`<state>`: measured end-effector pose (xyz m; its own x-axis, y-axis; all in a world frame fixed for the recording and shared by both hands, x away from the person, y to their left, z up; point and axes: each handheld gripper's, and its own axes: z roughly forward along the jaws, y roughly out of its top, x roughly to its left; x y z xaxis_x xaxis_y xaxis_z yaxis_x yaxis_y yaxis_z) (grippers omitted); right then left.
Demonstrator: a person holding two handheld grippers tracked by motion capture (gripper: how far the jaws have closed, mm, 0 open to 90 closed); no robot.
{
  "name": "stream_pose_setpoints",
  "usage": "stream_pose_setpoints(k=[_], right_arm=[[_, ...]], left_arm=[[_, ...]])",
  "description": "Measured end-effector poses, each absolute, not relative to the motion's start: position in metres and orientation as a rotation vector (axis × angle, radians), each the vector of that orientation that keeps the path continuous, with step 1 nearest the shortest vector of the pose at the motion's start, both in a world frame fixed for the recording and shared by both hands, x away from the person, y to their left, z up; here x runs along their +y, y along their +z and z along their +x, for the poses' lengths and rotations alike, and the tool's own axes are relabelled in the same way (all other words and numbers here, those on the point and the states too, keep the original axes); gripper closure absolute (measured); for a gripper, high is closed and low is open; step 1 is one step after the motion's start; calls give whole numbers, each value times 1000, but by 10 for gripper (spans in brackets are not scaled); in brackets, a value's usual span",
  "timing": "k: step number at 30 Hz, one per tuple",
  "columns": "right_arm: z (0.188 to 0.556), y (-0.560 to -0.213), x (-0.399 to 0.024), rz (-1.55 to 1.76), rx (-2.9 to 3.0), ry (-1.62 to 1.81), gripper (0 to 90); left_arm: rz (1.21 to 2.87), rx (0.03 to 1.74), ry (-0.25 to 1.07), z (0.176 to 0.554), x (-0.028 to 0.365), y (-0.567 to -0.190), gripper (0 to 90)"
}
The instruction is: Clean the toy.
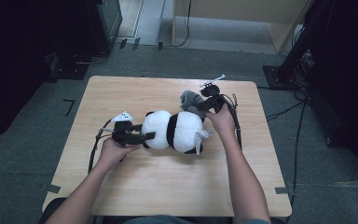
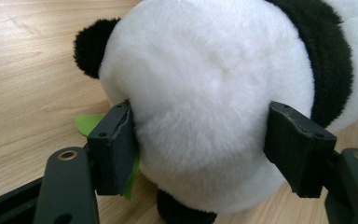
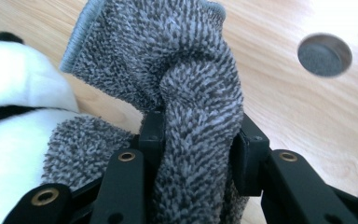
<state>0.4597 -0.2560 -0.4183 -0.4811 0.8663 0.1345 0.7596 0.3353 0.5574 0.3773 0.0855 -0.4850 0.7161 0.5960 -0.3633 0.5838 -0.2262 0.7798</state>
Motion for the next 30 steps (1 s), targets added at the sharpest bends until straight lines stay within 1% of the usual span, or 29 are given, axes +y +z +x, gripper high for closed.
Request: stream_pose_setpoints(k=[5,10,15,20,24,27,30], right_arm=[[461,-421,-264,1494,2380,812,643],[457,-396,-260,1459,2313,928,649],[453,-361,-231,1332,2333,1013,649],[448,-346,-183,1205,2412,1091,647],[444,-349,-145,1126,2492,1122,646],[444,-362,-123,1091,2563,1069,646],[445,-377,-112,1099,2618,999,645]], left_arm=[[1902,911,11,378,86,-485,286],[1905,900,14,378,87,-486,277],[1906,897,22,378,87,-486,274],[1899,894,28,378,87,-487,270],[1901,893,29,378,87,-487,270],[1903,891,31,378,87,-487,270],[1903,892,29,378,87,-487,272]])
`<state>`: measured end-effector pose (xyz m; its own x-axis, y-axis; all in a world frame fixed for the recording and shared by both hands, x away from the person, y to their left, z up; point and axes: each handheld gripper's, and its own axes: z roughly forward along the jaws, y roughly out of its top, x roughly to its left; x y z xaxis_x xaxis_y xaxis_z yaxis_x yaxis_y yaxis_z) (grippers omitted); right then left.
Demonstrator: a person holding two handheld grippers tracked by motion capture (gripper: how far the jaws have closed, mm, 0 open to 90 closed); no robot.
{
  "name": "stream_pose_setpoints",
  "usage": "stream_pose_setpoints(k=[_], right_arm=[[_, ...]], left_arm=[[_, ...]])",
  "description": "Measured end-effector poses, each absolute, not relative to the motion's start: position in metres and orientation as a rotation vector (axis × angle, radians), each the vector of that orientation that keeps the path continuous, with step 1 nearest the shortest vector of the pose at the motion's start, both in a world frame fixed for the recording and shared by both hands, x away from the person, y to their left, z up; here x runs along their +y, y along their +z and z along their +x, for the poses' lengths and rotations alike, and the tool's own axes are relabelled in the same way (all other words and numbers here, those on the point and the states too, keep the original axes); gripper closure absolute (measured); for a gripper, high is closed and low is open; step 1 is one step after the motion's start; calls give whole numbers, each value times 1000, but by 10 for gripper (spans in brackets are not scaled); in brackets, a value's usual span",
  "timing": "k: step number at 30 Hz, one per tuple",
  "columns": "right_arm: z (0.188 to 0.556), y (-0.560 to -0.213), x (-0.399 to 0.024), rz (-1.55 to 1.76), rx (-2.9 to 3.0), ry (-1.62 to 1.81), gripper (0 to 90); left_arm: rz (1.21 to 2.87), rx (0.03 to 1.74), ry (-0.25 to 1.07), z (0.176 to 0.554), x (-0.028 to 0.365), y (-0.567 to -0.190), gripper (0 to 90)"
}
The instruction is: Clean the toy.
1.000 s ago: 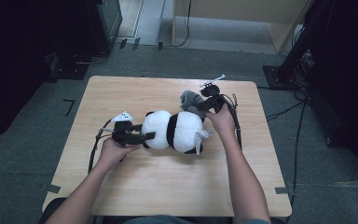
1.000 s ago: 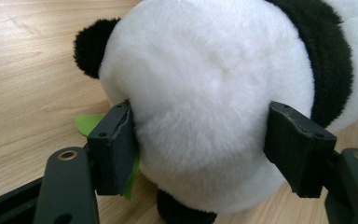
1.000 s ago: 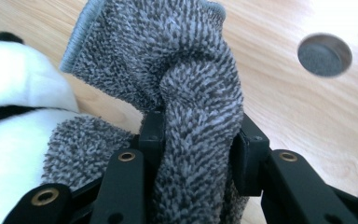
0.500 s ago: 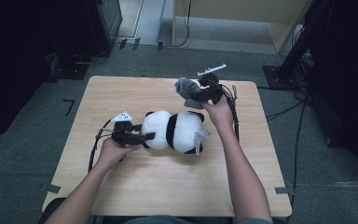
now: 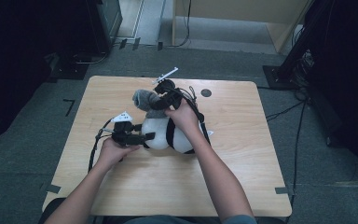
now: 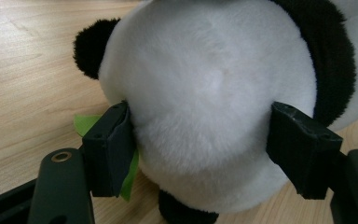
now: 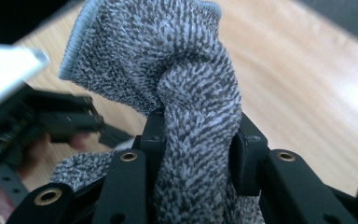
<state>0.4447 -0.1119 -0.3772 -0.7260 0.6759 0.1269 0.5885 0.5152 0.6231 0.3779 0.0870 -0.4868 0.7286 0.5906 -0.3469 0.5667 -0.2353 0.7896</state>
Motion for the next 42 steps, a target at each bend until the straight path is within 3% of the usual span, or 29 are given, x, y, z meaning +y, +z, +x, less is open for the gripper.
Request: stream_pose_setpoints(k=[14,29,36,42], right_arm=[[456,-395,-160,1252,2587,869,647],[461,-410,-220,1446,2472,968,663],[461,-414,-218,1418,2471,988,670],[460,-412,-207,1328,2522,996,669]], left_arm=[[1902,916,25,379,85,-487,278],[1977,887,2,382,72,-497,351],[1962,863,-8,384,76,-492,369],[1812,856,-48,391,92,-479,362]])
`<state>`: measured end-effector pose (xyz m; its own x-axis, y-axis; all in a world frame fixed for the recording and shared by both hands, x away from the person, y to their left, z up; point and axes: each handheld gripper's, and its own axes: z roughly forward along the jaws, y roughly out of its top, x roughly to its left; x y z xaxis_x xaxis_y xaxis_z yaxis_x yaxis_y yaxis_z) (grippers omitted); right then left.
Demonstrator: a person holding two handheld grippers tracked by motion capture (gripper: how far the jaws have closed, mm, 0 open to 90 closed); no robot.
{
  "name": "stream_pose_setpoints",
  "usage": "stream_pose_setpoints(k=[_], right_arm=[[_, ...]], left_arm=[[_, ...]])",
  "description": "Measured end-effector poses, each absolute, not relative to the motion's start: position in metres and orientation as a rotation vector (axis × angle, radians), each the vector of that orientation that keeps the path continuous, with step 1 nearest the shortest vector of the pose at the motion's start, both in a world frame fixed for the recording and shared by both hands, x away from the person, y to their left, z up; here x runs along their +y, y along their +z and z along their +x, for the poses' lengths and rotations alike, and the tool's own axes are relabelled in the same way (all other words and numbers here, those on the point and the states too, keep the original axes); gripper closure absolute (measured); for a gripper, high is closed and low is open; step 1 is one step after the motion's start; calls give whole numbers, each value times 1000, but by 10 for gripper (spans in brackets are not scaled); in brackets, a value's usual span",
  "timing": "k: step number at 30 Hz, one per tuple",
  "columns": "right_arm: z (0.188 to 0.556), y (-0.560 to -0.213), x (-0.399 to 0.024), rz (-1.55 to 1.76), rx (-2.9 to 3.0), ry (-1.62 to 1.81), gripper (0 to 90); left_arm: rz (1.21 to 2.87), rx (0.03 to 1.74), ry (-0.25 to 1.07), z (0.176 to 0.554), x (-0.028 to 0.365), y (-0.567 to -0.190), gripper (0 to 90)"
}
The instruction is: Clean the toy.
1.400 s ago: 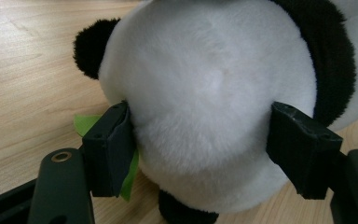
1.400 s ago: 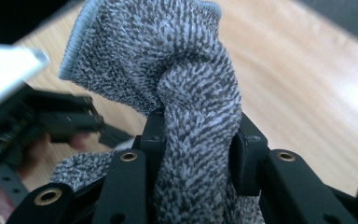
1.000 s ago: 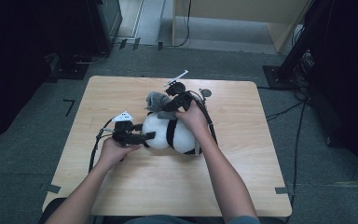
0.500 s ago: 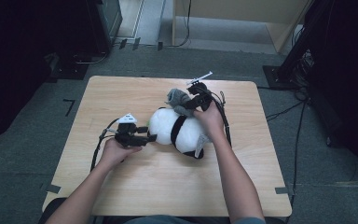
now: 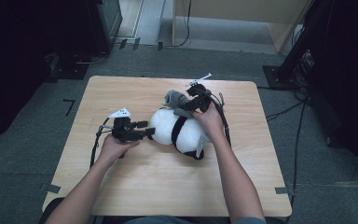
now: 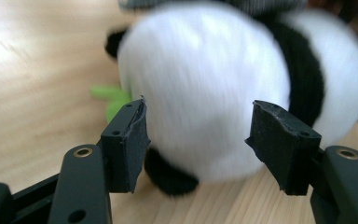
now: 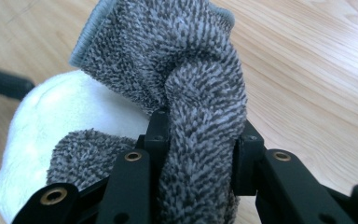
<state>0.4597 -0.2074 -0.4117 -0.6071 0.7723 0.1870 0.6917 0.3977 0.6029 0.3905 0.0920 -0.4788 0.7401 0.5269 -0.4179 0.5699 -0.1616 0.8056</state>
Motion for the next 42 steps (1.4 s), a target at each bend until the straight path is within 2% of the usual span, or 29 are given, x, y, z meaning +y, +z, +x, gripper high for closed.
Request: stream_pose_setpoints(k=[4,7,11,14,16,20,23,33,42], right_arm=[[460,-412,-194,1234,2565,1001,670],[459,-413,-183,1166,2591,994,673],[460,-414,-178,1112,2618,989,680],[461,-416,-177,1108,2626,1000,681],[461,-416,-178,1108,2631,1008,681],[460,-415,-176,1110,2628,1001,681],[457,-411,-177,1106,2613,982,680],[456,-406,-230,1249,2533,973,677],[444,-438,-274,1399,2452,956,676]], left_arm=[[1897,851,-87,394,87,-486,294],[1892,857,-113,400,84,-495,174],[1881,775,-143,403,78,-503,106],[1893,763,-118,402,71,-504,70],[1896,766,-128,401,73,-505,101],[1925,762,-69,396,73,-501,299],[1942,776,-64,395,74,-498,366],[1953,827,-69,387,75,-493,375],[1939,879,-97,376,83,-488,381]])
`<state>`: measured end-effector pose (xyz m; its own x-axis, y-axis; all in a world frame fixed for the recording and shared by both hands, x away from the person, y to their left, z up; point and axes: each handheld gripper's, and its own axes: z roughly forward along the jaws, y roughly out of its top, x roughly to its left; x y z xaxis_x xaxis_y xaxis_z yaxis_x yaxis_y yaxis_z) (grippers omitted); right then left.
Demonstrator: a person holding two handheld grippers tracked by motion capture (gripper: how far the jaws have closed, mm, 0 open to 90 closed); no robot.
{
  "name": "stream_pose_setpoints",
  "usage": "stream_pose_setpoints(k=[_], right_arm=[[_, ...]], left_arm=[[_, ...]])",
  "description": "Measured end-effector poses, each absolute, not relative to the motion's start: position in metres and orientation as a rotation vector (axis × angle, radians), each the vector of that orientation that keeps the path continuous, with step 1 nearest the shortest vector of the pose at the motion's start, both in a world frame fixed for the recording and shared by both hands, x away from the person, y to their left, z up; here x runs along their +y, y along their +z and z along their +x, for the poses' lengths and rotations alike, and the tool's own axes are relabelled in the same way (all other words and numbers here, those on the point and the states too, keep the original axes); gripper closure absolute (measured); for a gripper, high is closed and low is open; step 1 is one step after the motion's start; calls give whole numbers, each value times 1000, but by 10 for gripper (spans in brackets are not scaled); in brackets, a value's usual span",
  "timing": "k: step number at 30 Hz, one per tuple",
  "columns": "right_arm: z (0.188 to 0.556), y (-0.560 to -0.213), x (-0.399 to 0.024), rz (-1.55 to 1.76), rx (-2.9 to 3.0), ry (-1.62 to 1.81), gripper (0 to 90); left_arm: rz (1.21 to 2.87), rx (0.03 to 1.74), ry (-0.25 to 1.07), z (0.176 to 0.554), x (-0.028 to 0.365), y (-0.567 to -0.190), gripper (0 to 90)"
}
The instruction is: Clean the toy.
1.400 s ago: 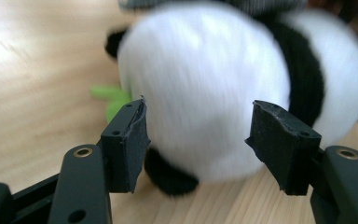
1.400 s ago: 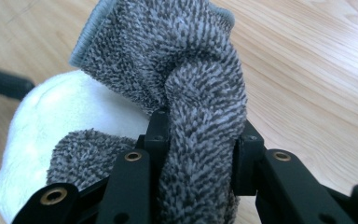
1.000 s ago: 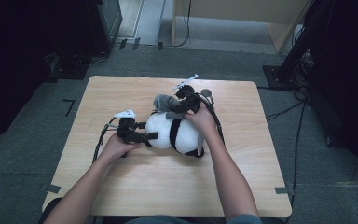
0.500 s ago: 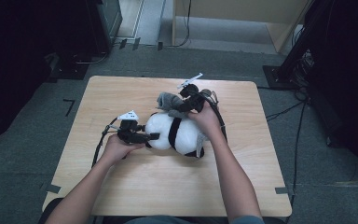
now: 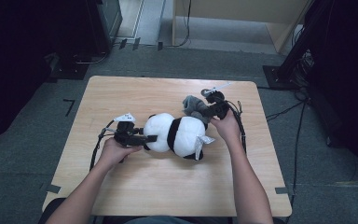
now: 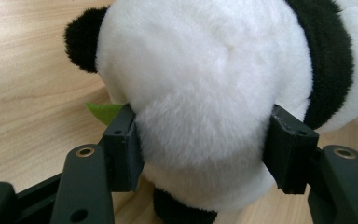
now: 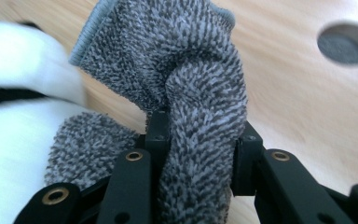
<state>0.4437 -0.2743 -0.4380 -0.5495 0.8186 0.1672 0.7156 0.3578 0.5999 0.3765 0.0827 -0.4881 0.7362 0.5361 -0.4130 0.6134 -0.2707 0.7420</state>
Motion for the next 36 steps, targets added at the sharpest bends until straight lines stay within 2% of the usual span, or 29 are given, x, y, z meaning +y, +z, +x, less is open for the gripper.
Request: stream_pose_setpoints(k=[4,9,13,17,26,30,36], right_arm=[[441,-443,-286,1443,2417,899,686],[430,-403,-284,1422,2328,1011,691],[419,-365,-261,1337,2329,1092,688],[408,-348,-222,1221,2393,1118,684],[399,-360,-149,1140,2513,1215,682],[395,-368,-130,1129,2546,1254,678],[396,-395,-123,1127,2588,1052,658]], left_arm=[[1947,883,-89,371,84,-488,379],[1937,898,-88,367,85,-488,375],[1929,908,-77,364,85,-487,373],[1915,915,-70,364,83,-487,364],[1912,906,-54,364,83,-488,361],[1914,905,-51,364,83,-487,359],[1912,919,-52,365,83,-488,358]])
